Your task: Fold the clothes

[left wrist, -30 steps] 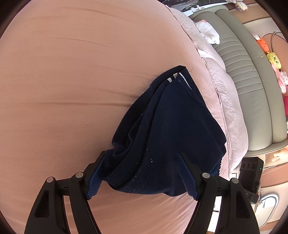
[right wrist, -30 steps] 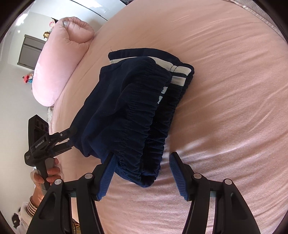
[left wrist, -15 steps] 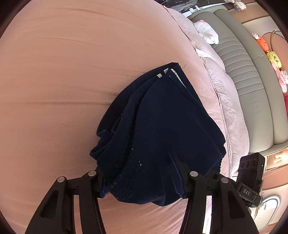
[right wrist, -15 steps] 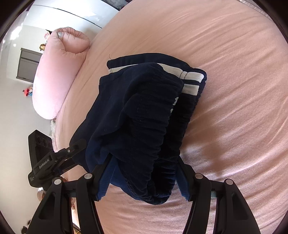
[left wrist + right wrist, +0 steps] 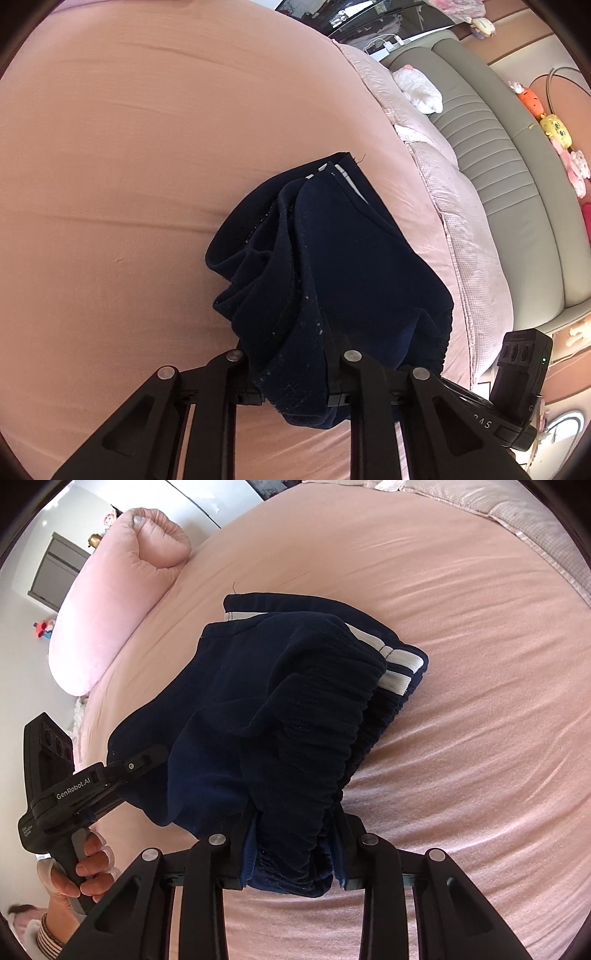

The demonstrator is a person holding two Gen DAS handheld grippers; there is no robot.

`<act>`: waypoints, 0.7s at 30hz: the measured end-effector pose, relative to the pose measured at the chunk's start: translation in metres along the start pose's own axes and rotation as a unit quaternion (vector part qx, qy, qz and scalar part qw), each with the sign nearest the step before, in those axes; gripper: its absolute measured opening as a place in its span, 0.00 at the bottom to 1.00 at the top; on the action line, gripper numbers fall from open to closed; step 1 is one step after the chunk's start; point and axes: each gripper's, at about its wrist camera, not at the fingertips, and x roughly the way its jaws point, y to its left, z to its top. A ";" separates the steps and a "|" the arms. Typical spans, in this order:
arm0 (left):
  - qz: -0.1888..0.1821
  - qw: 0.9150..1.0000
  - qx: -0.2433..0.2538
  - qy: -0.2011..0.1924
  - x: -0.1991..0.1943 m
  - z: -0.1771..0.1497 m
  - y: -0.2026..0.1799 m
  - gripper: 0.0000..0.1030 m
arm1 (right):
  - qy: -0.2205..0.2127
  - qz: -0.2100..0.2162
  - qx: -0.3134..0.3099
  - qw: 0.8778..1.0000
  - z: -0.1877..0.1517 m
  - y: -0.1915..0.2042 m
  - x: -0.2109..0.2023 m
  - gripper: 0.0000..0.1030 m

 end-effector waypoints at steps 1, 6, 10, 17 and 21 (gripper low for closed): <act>0.003 1.000 0.009 -0.004 -0.002 0.001 -0.003 0.16 | 0.000 0.000 -0.002 1.000 0.000 0.000 -0.001 0.30; 0.005 1.000 0.025 -0.018 -0.007 0.001 -0.012 0.16 | 0.000 0.008 -0.002 1.000 0.001 0.001 -0.002 0.29; -0.002 1.000 0.003 -0.016 -0.008 0.000 -0.007 0.16 | 0.001 0.008 -0.012 1.000 0.000 0.004 -0.004 0.29; 0.001 1.000 -0.029 -0.013 -0.024 -0.017 0.008 0.15 | 0.014 0.014 -0.035 0.999 -0.007 0.012 -0.008 0.29; 0.005 1.000 -0.007 -0.017 -0.036 -0.031 0.008 0.15 | 0.026 0.013 -0.056 0.998 -0.013 0.019 -0.010 0.29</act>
